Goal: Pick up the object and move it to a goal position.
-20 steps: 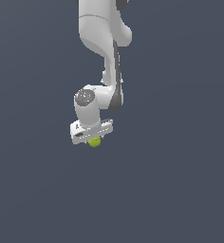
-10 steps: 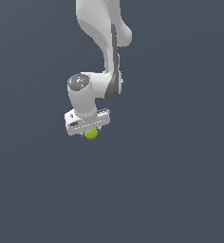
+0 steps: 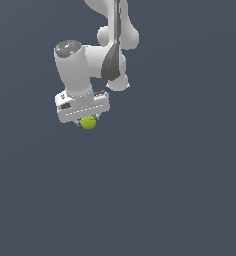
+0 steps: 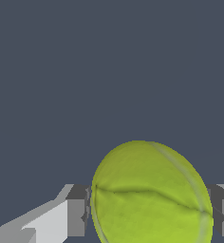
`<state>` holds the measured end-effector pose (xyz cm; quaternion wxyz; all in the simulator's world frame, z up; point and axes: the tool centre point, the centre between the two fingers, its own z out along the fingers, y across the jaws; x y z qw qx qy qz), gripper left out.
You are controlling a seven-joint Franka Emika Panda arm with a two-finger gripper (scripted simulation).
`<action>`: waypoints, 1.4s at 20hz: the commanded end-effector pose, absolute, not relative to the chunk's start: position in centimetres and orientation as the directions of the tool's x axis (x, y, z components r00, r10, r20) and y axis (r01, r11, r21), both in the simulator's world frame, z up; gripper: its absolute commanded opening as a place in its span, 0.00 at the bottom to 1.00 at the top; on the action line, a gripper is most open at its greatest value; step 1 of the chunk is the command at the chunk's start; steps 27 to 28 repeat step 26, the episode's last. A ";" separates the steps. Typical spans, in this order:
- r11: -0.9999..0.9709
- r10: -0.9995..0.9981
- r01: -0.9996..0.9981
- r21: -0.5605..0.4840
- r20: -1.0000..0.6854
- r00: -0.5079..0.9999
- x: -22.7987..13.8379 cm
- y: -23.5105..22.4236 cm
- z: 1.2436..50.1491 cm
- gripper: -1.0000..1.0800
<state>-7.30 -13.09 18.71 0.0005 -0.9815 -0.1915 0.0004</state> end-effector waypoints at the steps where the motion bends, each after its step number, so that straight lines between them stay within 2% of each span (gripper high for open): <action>1: -0.927 0.376 0.376 -0.001 0.001 0.927 -8.2 -13.8 21.4 0.00; 15: -0.927 0.376 0.376 -0.001 0.001 0.927 -12.4 -17.4 33.9 0.00; 21: -0.927 0.376 0.376 0.000 0.000 0.927 -13.1 -18.1 36.5 0.00; 28: -0.927 0.376 0.376 0.000 0.000 0.927 -13.2 -18.4 37.1 0.00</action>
